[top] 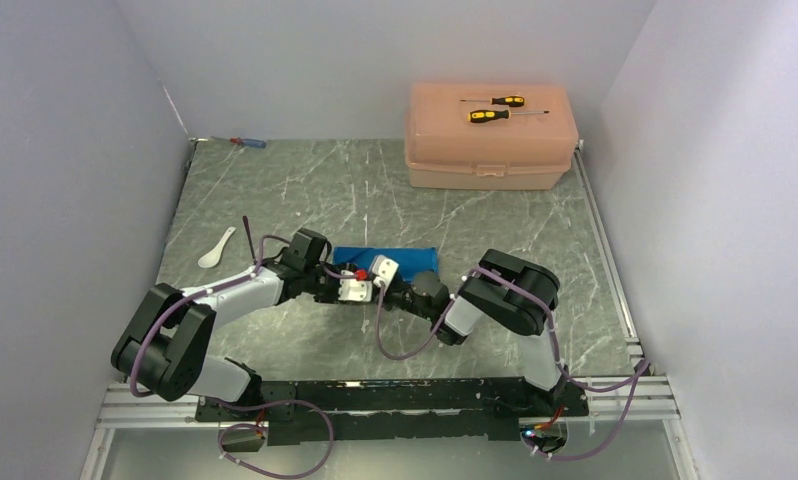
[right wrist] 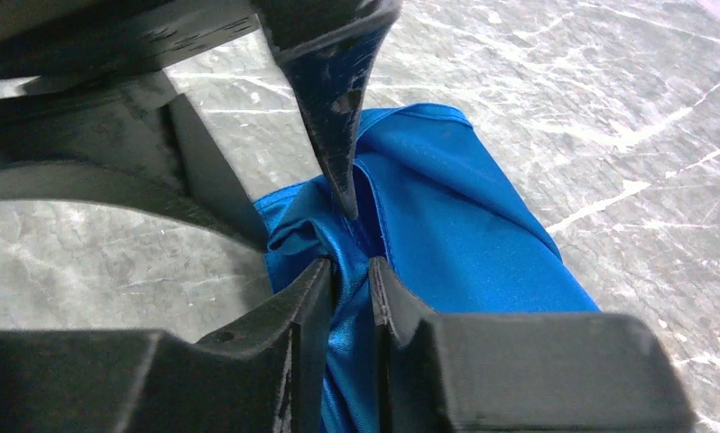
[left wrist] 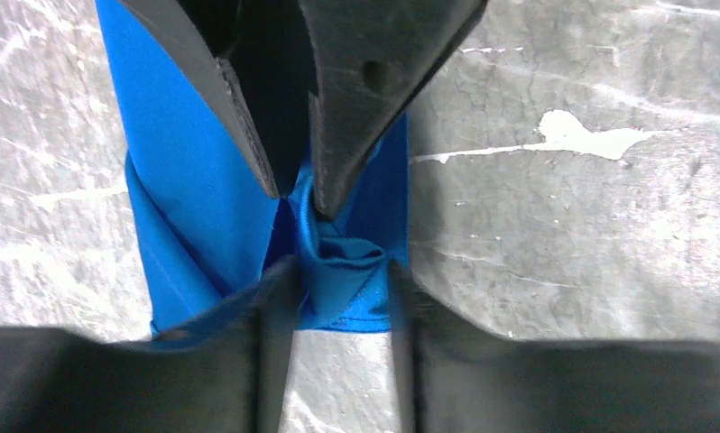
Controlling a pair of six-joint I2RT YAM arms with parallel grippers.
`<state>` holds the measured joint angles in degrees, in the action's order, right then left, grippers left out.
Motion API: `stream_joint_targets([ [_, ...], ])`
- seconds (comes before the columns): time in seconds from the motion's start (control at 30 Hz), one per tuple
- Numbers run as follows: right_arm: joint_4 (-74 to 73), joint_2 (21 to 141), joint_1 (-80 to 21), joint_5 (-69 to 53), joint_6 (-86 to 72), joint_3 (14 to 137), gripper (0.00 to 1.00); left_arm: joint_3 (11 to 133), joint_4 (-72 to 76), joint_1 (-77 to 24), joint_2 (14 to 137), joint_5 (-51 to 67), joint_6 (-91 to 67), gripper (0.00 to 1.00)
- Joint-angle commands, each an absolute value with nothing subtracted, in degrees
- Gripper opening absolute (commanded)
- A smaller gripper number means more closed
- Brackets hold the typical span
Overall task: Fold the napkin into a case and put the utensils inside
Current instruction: Pass from the left arm to the right, then pass from the right arm to the left
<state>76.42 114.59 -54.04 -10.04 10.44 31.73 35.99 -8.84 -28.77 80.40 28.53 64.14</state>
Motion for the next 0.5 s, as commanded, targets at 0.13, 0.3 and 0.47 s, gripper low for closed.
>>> stream_joint_targets([
  [0.13,74.59,114.90,-54.89,-10.63,10.55,33.43,0.18,40.11,-15.75,-26.59,74.07,27.95,61.90,0.71],
  [0.3,74.06,114.62,-54.91,-11.58,10.25,33.51,0.18,39.69,-22.62,-24.24,70.24,27.53,63.08,0.69],
  [0.47,73.57,114.84,-54.93,-11.37,10.29,33.94,0.17,39.00,-27.45,-23.38,70.25,27.30,66.35,0.64],
])
